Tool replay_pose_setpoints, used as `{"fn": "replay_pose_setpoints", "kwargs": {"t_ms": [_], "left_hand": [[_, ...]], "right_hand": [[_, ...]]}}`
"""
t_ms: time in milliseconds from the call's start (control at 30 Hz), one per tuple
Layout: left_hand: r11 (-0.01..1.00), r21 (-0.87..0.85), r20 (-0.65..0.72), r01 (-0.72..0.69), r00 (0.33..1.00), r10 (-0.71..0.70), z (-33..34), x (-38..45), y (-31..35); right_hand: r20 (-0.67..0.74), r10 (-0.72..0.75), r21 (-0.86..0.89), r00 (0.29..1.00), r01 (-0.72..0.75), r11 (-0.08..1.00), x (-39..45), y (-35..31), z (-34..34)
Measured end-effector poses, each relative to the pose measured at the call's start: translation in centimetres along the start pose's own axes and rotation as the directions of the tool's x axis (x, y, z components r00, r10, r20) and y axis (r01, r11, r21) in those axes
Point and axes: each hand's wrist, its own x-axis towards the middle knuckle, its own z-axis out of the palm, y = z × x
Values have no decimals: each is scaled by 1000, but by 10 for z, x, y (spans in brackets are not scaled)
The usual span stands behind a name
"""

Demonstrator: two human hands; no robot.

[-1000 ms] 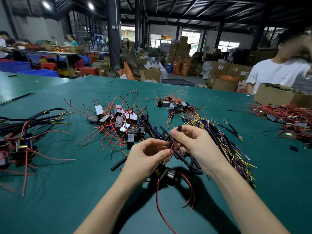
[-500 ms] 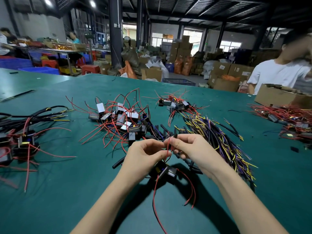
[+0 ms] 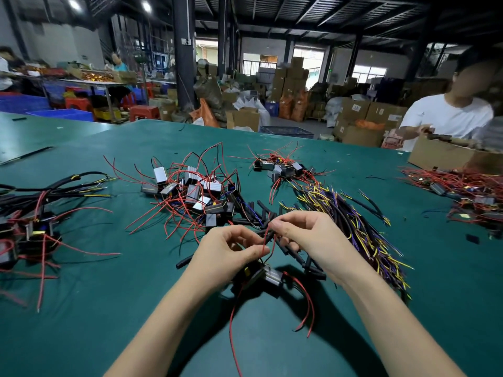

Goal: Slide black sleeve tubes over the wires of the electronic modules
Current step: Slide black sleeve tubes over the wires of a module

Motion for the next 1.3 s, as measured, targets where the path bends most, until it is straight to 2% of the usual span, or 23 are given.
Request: {"fn": "replay_pose_setpoints", "kwargs": {"t_ms": [100, 200, 433, 700, 767, 867, 1133, 1233, 1300], "left_hand": [[996, 62, 146, 58, 987, -67, -11, 1, 1], [995, 65, 197, 70, 977, -81, -13, 1, 1], [999, 13, 108, 48, 993, -49, -8, 1, -5], [998, -2, 25, -68, 997, 68, 0, 0, -7], [997, 7, 23, -77, 997, 77, -1, 0, -7], [997, 24, 30, -67, 997, 67, -3, 0, -5], [998, 46, 83, -40, 996, 36, -4, -1, 1], [998, 59, 108, -38, 994, 32, -5, -1, 3], [997, 72, 123, -38, 992, 29, -6, -2, 3]], "right_hand": [[-83, -20, 25, 996, 22, 999, 1, 1, -2], [-82, -28, 8, 996, 29, 1000, 0, 1, -3], [49, 1, -54, 999, 2, 999, -1, 0, 0], [73, -8, -52, 997, 12, 999, -3, 5, -4], [86, 7, 13, 996, -8, 1000, -4, 5, -4], [68, 46, 165, 997, -57, 985, -4, 5, -7], [82, 90, 294, 993, -111, 949, -5, 5, -6], [42, 88, 266, 995, -96, 959, -5, 6, -6], [-55, 41, 141, 998, -33, 989, -5, 5, -3]]}}
